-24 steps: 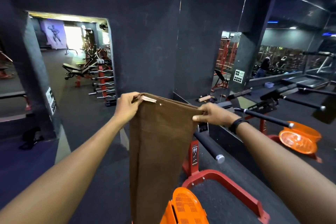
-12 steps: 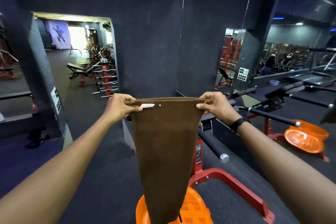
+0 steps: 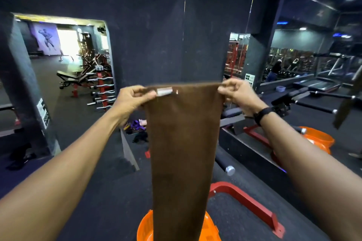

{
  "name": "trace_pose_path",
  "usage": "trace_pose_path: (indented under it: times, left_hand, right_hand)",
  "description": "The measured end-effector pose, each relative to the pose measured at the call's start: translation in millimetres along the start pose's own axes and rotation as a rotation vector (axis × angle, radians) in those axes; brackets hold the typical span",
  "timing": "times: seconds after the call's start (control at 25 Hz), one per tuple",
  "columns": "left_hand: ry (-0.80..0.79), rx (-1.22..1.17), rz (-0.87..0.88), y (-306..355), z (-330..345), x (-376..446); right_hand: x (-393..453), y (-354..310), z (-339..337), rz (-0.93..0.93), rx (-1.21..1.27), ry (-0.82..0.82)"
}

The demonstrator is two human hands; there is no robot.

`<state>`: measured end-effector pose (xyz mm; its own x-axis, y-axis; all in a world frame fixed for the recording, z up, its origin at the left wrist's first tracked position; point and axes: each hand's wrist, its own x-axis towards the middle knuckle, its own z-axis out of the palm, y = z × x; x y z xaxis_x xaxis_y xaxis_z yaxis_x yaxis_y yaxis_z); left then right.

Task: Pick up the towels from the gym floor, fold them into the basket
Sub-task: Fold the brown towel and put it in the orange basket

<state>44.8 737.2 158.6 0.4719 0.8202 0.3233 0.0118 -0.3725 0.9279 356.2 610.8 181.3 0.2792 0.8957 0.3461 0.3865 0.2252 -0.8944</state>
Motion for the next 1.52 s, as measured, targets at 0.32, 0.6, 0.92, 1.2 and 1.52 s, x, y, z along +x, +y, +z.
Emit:
trace_pose_path:
  times: [0.32,0.6,0.92,1.2,1.52]
  left_hand:
    - [-0.216,-0.097,-0.302,-42,35,-40]
    - [-0.174,-0.144,-0.537,-52,19,-37]
    - [-0.294,-0.230,-0.345,-18,5,-26]
    - [-0.130,-0.114,-0.550,-76,8,-56]
    - [-0.228,-0.035,-0.346,-30,-20,-22]
  right_hand:
    - [-38,74,28,0.381,0.110,-0.235]
    - [-41,64,37,0.434,0.165,-0.237]
    - [-28,21,23,0.351,0.297,-0.360]
    - [-47,86,54,0.527,0.168,-0.266]
    - [-26,30,51,0.346,0.199,-0.392]
